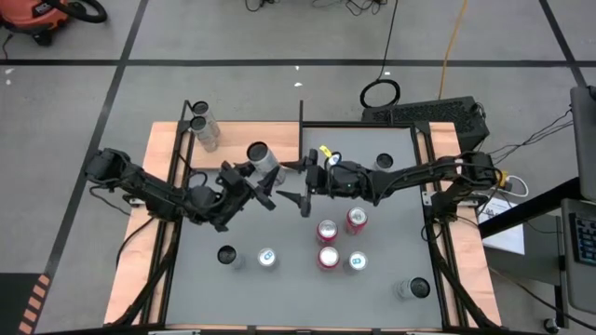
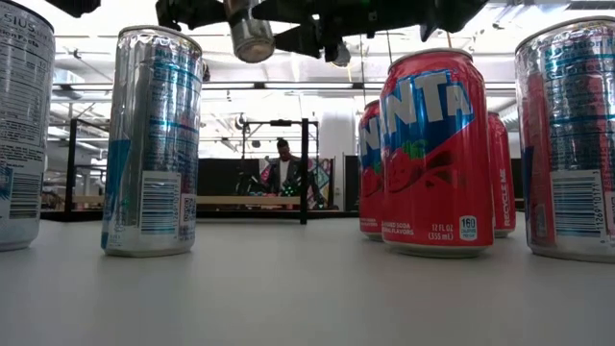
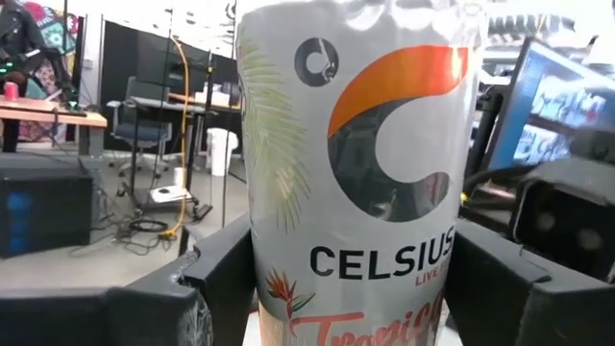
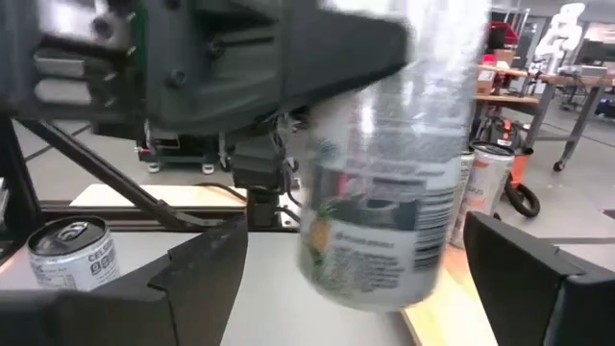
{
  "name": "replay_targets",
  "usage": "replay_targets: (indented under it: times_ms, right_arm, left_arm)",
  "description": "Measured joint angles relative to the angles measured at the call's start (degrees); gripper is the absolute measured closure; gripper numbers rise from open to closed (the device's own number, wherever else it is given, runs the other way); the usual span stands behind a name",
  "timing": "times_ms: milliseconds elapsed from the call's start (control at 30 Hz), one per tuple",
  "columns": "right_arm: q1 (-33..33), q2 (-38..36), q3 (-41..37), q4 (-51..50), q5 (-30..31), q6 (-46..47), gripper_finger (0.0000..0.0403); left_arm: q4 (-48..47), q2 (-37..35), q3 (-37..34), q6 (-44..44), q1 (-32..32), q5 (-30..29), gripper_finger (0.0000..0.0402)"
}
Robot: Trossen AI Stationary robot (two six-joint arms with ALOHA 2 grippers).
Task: Place canned beverage on shelf
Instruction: Put the white-yellow soda can on the shelf aligned with the other white-yellow soda can
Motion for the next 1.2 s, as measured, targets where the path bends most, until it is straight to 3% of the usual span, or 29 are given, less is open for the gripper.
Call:
replay_targets:
  times_ms: [333, 667, 1200]
  right_arm:
    - [0.0, 0.6, 0.1, 2.6, 1.3, -2.9, 0.0046]
    - [0.0, 0.6, 0.1, 3.0, -1.8, -4.9, 0.0052]
    - [-0.4, 0.6, 0.1, 3.4, -0.8, -4.5, 0.0205]
  left_arm:
    - [-0.3, 0.0, 0.0, -1.9, 1.1, 4.1, 0.0136]
    - [-1.7, 0.3, 0.0, -3.0, 1.9, 8.4, 0.0136]
    - [-4.2, 0.3, 0.0, -5.9, 1.9, 9.3, 0.0136]
